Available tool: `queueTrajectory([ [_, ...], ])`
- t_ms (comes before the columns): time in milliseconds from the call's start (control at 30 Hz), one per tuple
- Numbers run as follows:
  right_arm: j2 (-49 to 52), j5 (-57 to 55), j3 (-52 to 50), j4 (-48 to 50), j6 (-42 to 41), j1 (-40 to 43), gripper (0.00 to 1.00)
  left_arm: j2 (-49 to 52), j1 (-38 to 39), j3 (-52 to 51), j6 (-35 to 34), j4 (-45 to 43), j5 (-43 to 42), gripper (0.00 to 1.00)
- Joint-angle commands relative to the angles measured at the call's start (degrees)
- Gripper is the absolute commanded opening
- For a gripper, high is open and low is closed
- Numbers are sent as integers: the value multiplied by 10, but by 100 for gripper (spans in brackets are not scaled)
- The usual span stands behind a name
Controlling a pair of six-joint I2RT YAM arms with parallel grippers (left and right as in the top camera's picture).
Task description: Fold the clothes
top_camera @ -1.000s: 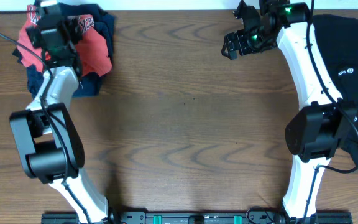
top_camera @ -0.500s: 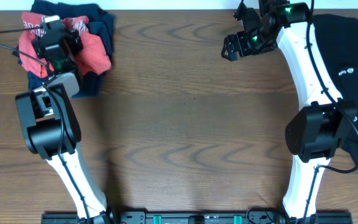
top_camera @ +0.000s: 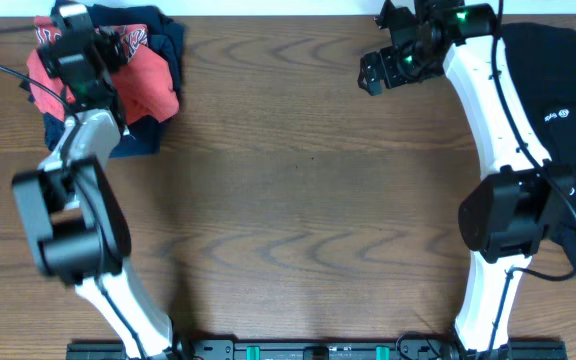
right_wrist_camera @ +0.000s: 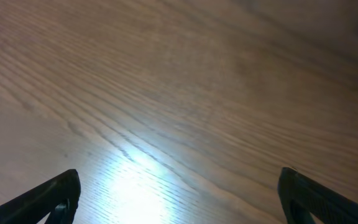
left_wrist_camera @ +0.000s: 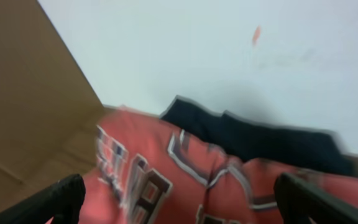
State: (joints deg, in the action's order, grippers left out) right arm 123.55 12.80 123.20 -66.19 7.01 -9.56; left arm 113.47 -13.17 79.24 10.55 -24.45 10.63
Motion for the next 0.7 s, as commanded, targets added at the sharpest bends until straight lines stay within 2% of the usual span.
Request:
queueTrajectory([
  [0, -82, -43, 21, 0, 9, 12, 99, -96, 20, 6, 2, 64, 5, 98],
  [133, -158, -84, 21, -3, 7, 21, 99, -185, 52, 5, -24, 206, 4, 98],
  [233, -212, -97, 21, -11, 7, 21, 99, -230, 78, 5, -56, 288, 4, 98],
  [333, -259, -99, 21, -21, 8, 21, 99, -256, 101, 5, -55, 354, 5, 98],
  [500, -324, -100, 21, -53, 7, 21, 99, -262, 116, 5, -55, 403, 5, 98],
  [667, -355, -54, 21, -78, 1, 20, 99, -262, 116, 5, -55, 433, 5, 98],
])
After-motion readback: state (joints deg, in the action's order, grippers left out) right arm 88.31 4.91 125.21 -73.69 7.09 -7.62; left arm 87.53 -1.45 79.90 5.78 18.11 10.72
